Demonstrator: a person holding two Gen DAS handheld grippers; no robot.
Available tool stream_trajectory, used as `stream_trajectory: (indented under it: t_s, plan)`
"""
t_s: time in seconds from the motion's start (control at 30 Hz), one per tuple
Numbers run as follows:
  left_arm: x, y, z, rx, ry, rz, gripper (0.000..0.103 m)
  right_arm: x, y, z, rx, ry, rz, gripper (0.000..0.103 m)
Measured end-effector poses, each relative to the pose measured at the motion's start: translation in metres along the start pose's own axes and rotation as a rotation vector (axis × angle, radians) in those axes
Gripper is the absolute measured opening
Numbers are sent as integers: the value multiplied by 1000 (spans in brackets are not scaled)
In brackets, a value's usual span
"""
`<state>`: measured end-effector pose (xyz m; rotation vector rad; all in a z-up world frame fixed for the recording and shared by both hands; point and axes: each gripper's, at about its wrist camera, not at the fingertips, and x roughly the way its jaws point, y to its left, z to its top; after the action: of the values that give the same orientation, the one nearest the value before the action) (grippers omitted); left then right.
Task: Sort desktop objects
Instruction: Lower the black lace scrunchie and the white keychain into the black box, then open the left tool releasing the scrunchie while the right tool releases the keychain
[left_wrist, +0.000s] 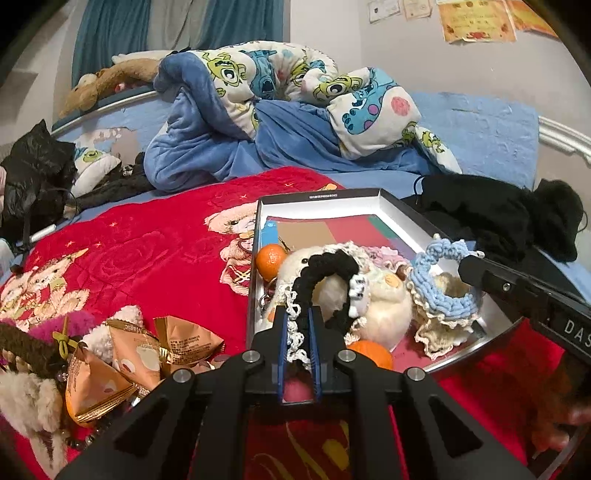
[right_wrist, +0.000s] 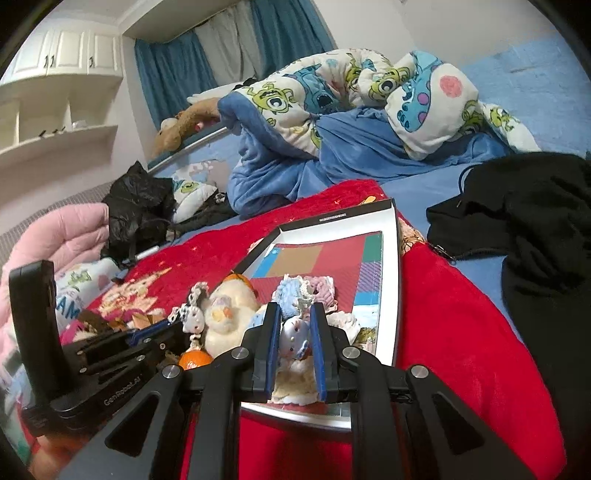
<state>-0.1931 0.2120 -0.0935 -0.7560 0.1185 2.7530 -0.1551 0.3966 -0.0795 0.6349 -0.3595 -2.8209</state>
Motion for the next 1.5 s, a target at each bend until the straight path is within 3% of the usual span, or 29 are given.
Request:
stream_trajectory:
  t_s: [0.33,0.9,1.0,1.07,1.13,1.17,1.2,1.27,1.33,1.4,1.5]
  plan:
    - [-4,3,-4,-9,-6,5,11,-1,0,-6,0,10,-54,16]
    - [-5,2,-6,-1,-10,6,11,-4,-2,-6,11,-8,-69,16]
    - [-7,2,-5,0,-15,8,11,-4,1,-7,-2,-3,-99,21]
    - [-8,2,-5,4,-18,11,11,-4,7,-7,-29,-5,-116,30]
    - [-8,1,-4,12,-23,14,11,-5,12,-7,-57,-14,-126,56]
    - [-9,0,-4,14,-24,18,11,-7,15,-8,-70,-22,-130,60]
    - [-9,0,-4,15,-23,30,14,-8,16,-8,-78,-31,-134,65]
    - [-10,0,-4,11,-22,52,33,-14,17,-8,-84,-59,-136,77]
    - [-14,4,-3,-9,-41,77,79,-20,16,-9,-77,-89,-131,95]
    - [-22,10,-4,-40,-74,53,103,-26,14,-9,-63,-118,-128,103]
    - [-23,10,-4,-43,-56,49,103,-30,11,-8,-39,-134,-145,103]
